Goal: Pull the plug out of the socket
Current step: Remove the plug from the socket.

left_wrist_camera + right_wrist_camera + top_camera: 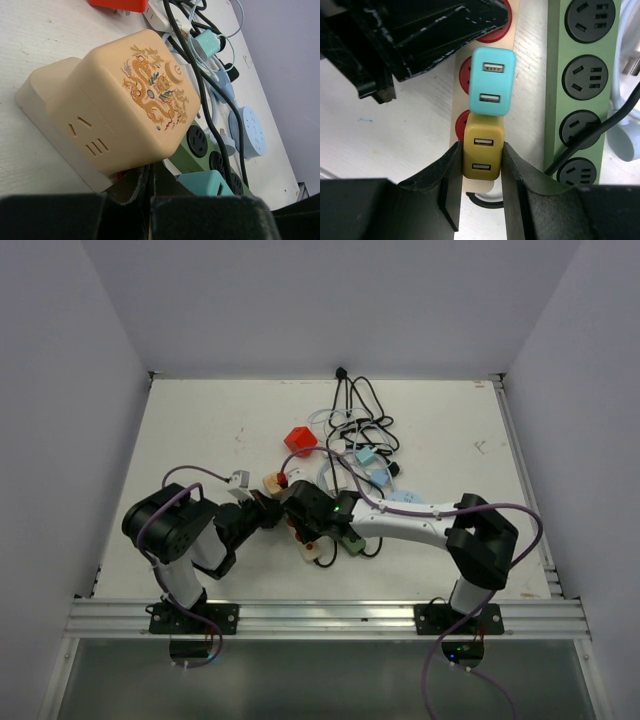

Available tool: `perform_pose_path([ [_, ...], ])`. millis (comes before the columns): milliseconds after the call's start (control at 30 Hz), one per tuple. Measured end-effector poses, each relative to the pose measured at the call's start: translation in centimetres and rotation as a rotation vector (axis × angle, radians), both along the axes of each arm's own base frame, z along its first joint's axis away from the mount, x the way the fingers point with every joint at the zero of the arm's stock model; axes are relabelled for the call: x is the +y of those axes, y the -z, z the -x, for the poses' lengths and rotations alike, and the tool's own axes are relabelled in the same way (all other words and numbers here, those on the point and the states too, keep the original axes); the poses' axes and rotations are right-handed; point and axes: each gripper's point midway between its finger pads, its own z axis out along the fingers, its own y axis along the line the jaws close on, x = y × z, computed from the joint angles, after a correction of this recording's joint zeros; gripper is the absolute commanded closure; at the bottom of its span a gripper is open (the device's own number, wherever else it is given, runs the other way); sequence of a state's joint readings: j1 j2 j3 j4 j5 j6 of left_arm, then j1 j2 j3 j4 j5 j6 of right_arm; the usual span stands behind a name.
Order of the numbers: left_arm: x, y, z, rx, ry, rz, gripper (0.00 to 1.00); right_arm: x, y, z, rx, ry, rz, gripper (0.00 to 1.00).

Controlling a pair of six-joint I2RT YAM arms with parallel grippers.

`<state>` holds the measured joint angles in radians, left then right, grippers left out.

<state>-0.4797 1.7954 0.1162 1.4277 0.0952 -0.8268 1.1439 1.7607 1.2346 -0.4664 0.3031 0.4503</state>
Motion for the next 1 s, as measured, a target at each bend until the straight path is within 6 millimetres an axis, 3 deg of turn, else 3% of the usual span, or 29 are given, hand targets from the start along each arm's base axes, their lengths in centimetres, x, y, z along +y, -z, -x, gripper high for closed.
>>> perform_pose_path([
  [133, -0.1, 0.0, 0.0, 0.001, 0.007, 0.002, 1.0, -0.8, -0.1, -0.4, 0.081, 0.025, -0.112, 1.0],
  [267, -0.2, -0.1, -0.1, 0.0, 0.008, 0.003, 1.0, -0.9, -0.3, -0.4, 0.08, 0.024, -0.115, 1.0],
  [400, -0.1, -0.3, -0.2, -0.007, 0.003, 0.005, 1.0, -0.1, -0.8, -0.3, 0.018, 0.008, -0.03, 1.0],
  [533, 0.0, -0.1, -0.1, 0.0, 0.0, 0.001, 1.0, 0.5, -0.2, 0.3, -0.021, -0.012, 0.087, 1.0],
  [733, 0.0, 0.0, 0.0, 0.001, 0.002, -0.001, 1.0, 0.3, -0.2, 0.2, -0.043, -0.004, 0.115, 1.0],
  [1000, -0.2, 0.0, -0.1, 0.002, 0.013, -0.006, 1.0, -1.0, -0.1, -0.4, 0.089, 0.043, -0.105, 1.0],
])
